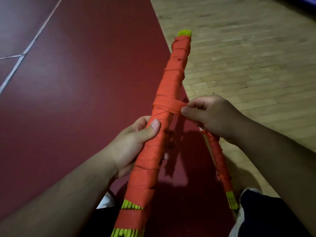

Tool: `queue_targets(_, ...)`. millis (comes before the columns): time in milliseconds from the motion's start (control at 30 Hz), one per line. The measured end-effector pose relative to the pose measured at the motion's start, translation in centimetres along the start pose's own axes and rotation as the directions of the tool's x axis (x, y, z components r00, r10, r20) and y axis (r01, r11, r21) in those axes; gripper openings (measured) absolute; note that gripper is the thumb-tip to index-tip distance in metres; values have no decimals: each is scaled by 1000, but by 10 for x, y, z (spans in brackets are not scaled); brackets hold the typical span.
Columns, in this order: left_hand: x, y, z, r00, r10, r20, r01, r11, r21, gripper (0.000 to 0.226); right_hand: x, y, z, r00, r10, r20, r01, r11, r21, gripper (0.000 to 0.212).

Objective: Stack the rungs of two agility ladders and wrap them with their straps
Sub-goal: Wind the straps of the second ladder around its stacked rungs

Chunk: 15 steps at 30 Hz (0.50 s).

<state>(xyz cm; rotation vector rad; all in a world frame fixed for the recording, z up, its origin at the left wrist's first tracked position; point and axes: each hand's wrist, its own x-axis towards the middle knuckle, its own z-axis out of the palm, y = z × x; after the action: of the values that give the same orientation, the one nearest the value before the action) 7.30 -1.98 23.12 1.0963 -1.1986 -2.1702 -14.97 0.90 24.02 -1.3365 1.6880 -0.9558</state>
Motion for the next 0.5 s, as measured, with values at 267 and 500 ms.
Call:
queue_targets(267, 0, -7, 7, 996, -76, -54, 76, 997, 0, 59, 2, 11, 7, 994, 111, 2, -111, 993, -26, 27)
queue_targets(500, -2, -7, 6, 990, -90, 113, 94, 995, -38, 74, 1, 9, 5, 993, 109, -32, -107, 992, 70, 68)
